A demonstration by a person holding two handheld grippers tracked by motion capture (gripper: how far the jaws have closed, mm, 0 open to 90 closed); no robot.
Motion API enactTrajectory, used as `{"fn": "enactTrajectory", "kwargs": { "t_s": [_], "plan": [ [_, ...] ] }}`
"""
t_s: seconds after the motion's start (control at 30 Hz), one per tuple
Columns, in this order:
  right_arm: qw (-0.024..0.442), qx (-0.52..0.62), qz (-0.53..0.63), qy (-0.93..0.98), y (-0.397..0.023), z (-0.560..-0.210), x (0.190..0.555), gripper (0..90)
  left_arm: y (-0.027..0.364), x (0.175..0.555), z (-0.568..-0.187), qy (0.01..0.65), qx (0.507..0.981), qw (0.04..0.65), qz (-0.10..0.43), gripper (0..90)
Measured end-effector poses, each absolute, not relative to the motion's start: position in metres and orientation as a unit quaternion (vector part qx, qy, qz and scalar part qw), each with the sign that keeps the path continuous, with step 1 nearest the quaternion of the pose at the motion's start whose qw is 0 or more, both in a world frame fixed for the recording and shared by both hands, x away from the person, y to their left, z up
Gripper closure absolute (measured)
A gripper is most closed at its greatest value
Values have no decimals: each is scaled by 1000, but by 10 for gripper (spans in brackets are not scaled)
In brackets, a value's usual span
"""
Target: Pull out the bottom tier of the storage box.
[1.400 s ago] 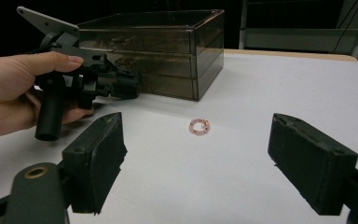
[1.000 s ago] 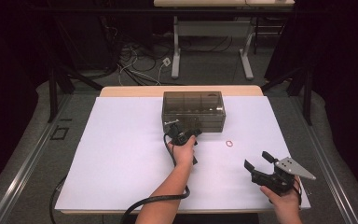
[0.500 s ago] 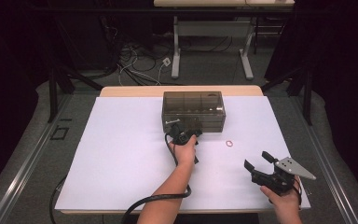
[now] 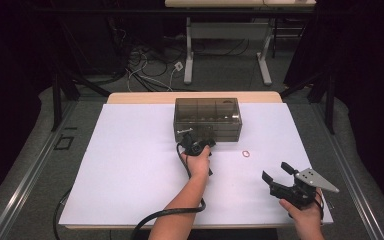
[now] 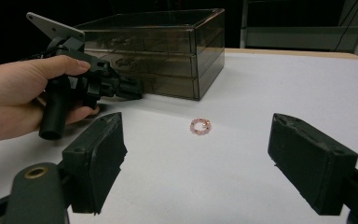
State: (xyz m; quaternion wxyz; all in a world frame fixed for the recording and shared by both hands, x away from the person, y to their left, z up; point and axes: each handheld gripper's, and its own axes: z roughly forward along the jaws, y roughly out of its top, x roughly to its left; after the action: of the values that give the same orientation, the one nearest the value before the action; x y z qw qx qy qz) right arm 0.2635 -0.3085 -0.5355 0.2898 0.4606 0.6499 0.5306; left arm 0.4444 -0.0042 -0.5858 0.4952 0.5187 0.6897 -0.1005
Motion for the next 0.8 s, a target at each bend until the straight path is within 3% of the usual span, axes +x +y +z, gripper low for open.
{"fn": "enactTrajectory", "kwargs": {
  "t_s": [0.8],
  "plan": [
    [288, 459, 533, 650, -309, -536, 265, 183, -5, 443, -586, 688, 518, 499, -99, 816]
  ]
}}
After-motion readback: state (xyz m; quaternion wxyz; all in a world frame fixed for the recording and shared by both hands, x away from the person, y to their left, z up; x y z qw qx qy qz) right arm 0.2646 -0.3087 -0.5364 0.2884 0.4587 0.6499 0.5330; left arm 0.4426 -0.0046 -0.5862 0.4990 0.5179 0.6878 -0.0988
